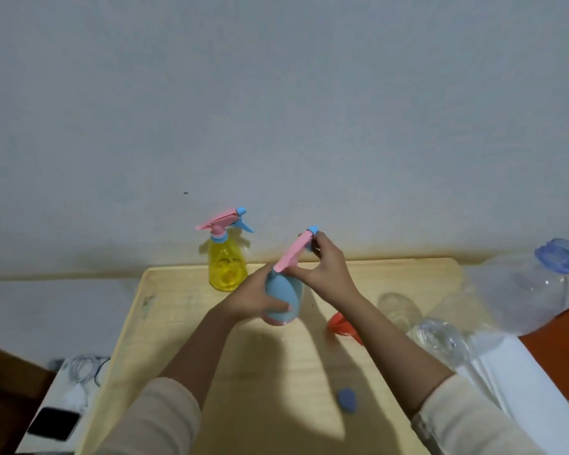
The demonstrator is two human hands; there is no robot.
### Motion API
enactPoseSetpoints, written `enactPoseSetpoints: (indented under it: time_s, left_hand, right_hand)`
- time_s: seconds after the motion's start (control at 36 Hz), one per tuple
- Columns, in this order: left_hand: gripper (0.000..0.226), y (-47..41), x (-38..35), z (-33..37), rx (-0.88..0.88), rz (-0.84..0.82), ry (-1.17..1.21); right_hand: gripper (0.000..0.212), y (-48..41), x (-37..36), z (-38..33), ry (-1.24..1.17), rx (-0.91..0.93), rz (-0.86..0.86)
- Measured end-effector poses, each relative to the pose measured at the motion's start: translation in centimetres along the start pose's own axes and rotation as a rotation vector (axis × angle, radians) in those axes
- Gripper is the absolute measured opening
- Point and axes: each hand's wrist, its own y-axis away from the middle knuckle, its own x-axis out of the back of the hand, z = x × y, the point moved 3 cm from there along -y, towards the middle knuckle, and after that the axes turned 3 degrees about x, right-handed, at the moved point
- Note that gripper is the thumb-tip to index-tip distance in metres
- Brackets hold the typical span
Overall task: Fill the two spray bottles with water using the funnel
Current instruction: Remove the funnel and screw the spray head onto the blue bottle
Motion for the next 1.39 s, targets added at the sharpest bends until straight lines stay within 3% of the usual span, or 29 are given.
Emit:
enactPoseSetpoints:
  time_s: [0.14,0.28,0.39,0.72,0.86,1.0,1.17,1.28,1.39]
  left_hand:
    - [0.072,-2.4,-0.5,-1.0,0.056,0.177,0.057]
    - [0.076,-4.0,-0.2,-1.9,0.171,0.334,-0.058]
    - [0.093,-4.9,0.5,-2.0,0.104,0.448,-0.045]
    - [0.077,-5.9,0.7,-2.0,-0.011,0.324,0.226]
    - [0.063,-5.6,0.7,-2.4,-0.042,0.389,0.210]
    - [0.076,-5.5,0.4,-3.3,-0.031,0.526,0.157]
    - [0.051,-5.2,0.1,-2.7,0.016,0.606,0.155]
    - [0.027,-3.3,-0.4,-1.4,-0.030,0.673,0.239]
    - [0.014,-1.6,-2.0,2.6,-0.118,0.507,0.368]
  right_hand:
    - [0.046,-2.2,-2.3,1.8,0.095,-0.012,0.105]
    - [0.054,-3.5,-3.3,3.3,0.125,-0.052,0.195]
    - [0.054,-4.6,-3.5,3.6,0.110,-0.102,0.245]
    - [0.051,-5.8,-2.9,4.5,0.065,-0.098,0.294]
    - [0.052,-5.7,-2.8,4.5,0.084,-0.066,0.313]
    - [0.055,-5.0,-2.9,4.5,0.081,-0.075,0.311]
    - [0.065,-4.6,-2.7,4.0,0.081,-0.131,0.297]
    - [0.049,-3.1,-1.2,3.9,0.119,-0.108,0.357]
    - [0.037,0.7,1.0,3.9,0.132,-0.128,0.441]
